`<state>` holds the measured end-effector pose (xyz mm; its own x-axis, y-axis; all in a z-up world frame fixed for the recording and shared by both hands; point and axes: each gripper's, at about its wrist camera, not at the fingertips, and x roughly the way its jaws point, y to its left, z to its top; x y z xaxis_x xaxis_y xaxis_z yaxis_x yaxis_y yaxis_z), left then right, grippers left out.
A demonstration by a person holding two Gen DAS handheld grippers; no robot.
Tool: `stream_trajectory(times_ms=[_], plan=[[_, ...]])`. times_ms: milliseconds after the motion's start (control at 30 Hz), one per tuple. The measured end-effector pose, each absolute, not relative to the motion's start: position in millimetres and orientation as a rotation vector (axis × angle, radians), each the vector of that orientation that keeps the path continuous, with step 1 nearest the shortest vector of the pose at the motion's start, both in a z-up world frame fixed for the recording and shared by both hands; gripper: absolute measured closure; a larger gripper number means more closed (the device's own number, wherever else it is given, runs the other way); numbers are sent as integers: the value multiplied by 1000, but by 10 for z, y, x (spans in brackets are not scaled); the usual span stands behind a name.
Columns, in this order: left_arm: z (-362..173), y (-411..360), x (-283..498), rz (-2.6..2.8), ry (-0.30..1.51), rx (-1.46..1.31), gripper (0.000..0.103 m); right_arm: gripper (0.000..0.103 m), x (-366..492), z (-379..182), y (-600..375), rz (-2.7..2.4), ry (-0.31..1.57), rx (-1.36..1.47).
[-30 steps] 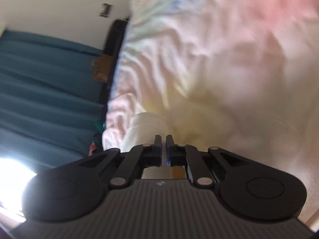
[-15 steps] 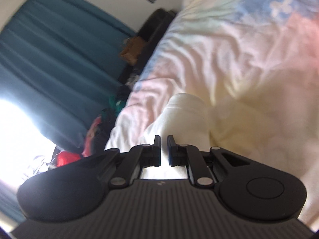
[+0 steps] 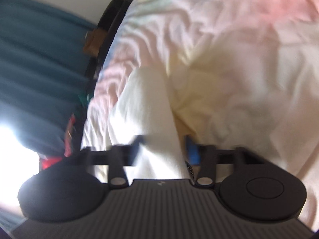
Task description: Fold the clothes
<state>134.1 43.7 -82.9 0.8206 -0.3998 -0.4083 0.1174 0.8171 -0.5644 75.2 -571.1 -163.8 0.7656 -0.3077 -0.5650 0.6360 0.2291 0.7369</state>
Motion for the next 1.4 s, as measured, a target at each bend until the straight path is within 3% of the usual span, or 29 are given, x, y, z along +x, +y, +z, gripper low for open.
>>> stream_trajectory(times_ms=[33,133,233,300,333,367,433,600,800,833,933,1033,1300,1400], plan=[[-826,443,1339,-291,542,-555,49,81,825,-1549,-5637,-640,326,1078],[-816,442,1344,-290,539,-556,49,84,1081,-1265,-5320,-537,316,750],[-814,438,1345,-293,539,-551,49,82,1427,-1200,-4910,-459,429,466],[-816,433,1345,-296,539,-547,49,75,1635,-1274,-4696,-391,534,416],[-818,431,1345,-298,540,-545,49,56,1712,-1313,-4608,-328,571,412],[-819,430,1342,-298,538,-541,49,26,1775,-1346,-4520,-255,600,403],[-822,424,1343,-298,539,-535,49,8,1812,-1350,-4319,-169,603,306],[-829,413,1337,-297,541,-526,49,11,1600,-1043,-4060,-37,445,181],[-831,393,1307,-302,540,-509,49,11,990,-614,-4685,-178,68,539],[-829,389,1305,-303,539,-506,49,11,939,-644,-4833,-238,66,607],[-829,370,1307,-305,539,-499,49,43,870,-809,-5205,-344,151,766],[-835,354,1316,-307,544,-491,49,48,963,-975,-5314,-289,236,789],[-837,334,1310,-317,544,-479,49,47,1559,-1323,-4977,-240,493,547],[-846,323,1308,-320,547,-468,49,39,1680,-1358,-4876,-233,522,479]])
